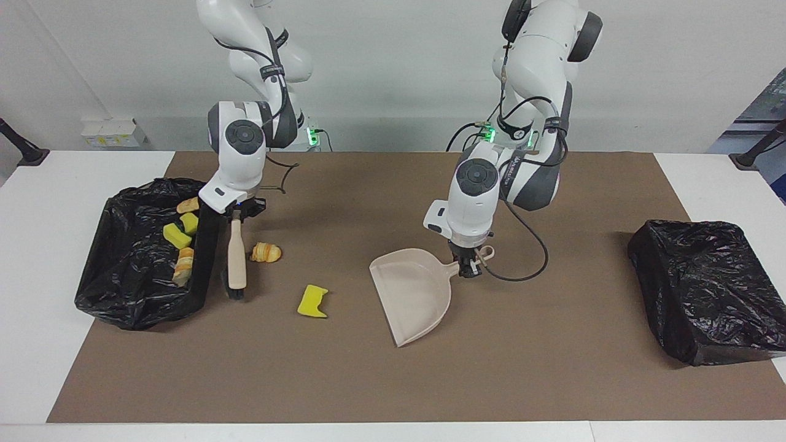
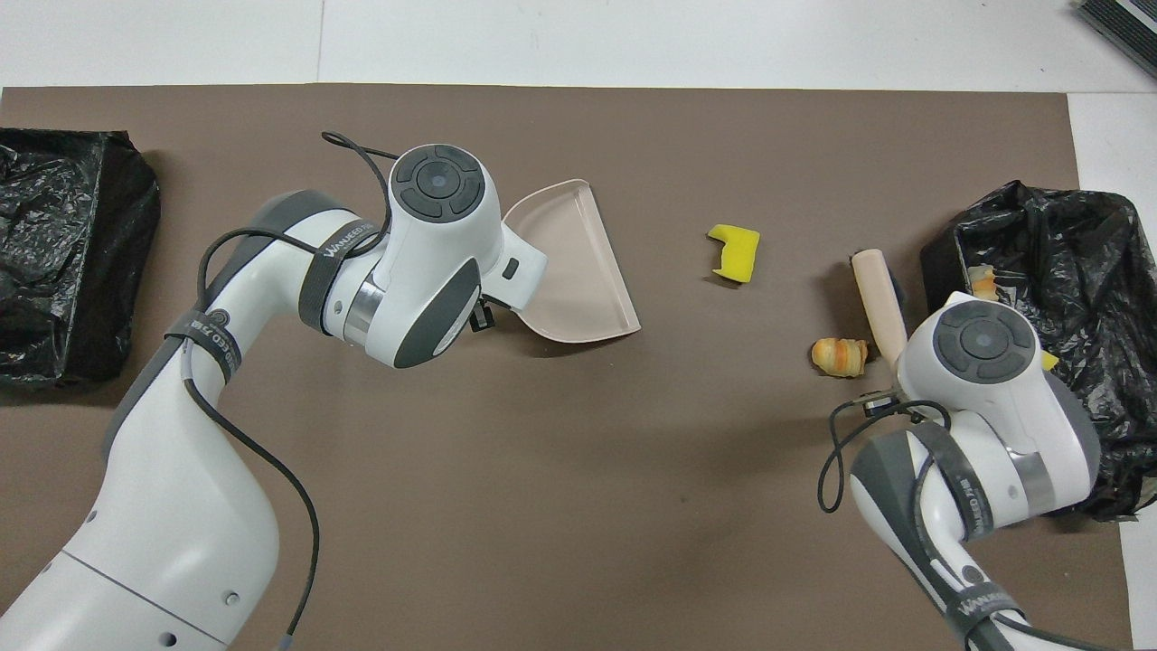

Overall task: Sweep and dump trash in bin
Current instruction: 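Move the brush with the right gripper behind the remaining sponge and bread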

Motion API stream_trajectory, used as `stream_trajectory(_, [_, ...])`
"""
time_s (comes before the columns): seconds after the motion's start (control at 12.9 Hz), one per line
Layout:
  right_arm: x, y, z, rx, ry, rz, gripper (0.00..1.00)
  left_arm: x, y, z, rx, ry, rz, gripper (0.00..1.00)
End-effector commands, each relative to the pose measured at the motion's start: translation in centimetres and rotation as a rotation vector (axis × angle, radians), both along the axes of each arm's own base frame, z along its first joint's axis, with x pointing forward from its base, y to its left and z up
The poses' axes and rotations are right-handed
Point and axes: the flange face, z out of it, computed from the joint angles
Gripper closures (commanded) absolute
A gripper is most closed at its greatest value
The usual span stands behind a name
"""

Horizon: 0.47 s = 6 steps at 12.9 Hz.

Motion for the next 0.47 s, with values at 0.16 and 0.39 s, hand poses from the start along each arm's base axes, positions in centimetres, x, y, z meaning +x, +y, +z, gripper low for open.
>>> stream_trajectory(0.16, [1.6,5.7,5.4,0.031,0.086,-0.041,1.00,-0.4,-0.4,-0.5,0.022,0.025,-0.040,1.00])
stream_trajectory(0.39, [2.4,4.6,7.3,0.003,0.082,-0.023,1.00,-0.7,-0.6,-0.6,0.023,0.023,-0.042,1.00])
